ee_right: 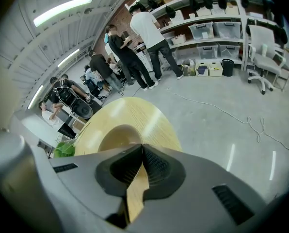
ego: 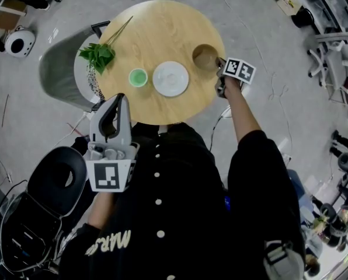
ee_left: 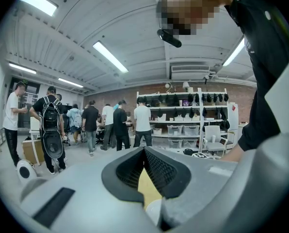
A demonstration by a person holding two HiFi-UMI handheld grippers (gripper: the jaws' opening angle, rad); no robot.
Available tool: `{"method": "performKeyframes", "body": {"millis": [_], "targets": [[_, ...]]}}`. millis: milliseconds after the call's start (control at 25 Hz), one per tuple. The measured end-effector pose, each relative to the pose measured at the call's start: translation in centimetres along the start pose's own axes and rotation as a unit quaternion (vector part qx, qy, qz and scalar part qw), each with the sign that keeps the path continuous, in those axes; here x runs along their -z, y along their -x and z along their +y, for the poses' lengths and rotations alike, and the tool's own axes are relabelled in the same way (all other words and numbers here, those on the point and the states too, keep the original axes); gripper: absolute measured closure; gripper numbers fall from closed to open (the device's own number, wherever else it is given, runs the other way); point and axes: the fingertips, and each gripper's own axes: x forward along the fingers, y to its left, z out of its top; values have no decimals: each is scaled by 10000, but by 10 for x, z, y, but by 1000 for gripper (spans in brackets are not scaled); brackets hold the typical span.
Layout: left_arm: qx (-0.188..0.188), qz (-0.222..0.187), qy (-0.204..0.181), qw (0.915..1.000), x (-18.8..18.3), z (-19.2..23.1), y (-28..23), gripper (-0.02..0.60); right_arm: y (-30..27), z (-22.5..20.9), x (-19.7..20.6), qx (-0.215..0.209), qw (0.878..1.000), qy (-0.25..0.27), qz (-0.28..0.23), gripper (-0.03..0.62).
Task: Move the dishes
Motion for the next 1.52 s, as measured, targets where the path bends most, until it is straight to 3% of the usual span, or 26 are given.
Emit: {"method": "performKeyframes", "body": {"millis": [160,360,520,600,720,920,1240,1520], "targets": [[-39,-14,-6,10000,-1,2,3,578,5,0,-7,104,9998,-9,-186,549],[-26,-21,-31,10000,-1,2,5,578,11,6,-16,144,9991,96,-391,419],[-44,-418,136,9990,-17,2,5,578,30,19,-31,28,9962,42,-864,354],[-50,-321,70,9994,-13,3,7,578,46,32,-40,-105,9931,138,-1164,338],[-70,-123,-15,9999,-9,5,10,578,73,58,-55,-353,9855,464,-1596,335],[-232,-427,240,9985,-25,14,9,578,125,99,-71,-683,9699,910,-2154,316],[-526,-575,94,9969,-33,45,12,578,208,147,-89,-953,9361,1602,-2983,339],[-705,-753,-26,9947,-45,61,18,578,285,174,-101,-1014,8968,2036,-3794,470]]}}
